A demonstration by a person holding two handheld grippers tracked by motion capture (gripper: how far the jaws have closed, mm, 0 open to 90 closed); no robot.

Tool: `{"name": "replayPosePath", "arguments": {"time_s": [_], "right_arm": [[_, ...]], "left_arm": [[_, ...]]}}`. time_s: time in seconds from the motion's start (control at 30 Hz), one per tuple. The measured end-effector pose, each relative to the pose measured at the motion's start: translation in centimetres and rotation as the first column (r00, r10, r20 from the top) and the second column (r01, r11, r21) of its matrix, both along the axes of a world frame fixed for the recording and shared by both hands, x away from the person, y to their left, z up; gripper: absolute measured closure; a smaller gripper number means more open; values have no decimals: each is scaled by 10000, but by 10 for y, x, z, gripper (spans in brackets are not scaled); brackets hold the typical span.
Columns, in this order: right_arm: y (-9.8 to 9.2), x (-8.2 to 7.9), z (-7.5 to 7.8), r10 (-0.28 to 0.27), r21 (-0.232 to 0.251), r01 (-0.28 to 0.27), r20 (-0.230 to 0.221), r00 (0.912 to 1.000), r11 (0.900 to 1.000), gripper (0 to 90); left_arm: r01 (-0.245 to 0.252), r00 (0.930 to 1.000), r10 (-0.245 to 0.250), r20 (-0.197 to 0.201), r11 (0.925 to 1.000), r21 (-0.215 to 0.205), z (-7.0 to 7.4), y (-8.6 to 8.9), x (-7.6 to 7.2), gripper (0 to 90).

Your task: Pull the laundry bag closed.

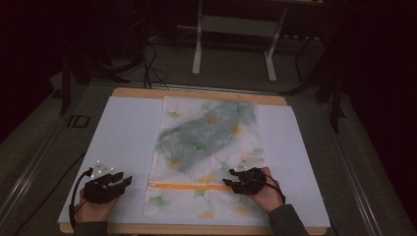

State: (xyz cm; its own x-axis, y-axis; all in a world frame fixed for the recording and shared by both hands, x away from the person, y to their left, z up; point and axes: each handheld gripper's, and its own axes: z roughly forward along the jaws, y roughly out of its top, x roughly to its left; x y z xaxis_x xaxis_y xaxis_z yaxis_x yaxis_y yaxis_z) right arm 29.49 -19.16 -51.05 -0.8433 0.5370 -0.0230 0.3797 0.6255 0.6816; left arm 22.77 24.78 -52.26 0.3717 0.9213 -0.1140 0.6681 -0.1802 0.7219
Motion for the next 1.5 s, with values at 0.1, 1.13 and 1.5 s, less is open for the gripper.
{"name": "replayPosePath", "arguments": {"time_s": [0.1,1.13,1.5], "right_arm": [[5,1,0,120,-62,-120,24,9999,9999,556],[53,6,-7,985,210,-980,-275,9948,9950,551],[66,8,-10,1392,116,-1388,-402,9895,9902,559]], "left_arm": [[10,10000,-10,5,10000,18,0,0,0,604],[123,9998,-121,-150,9998,143,-3,-3,1,557],[136,9995,-127,-287,9994,307,-4,-4,3,524]]}}
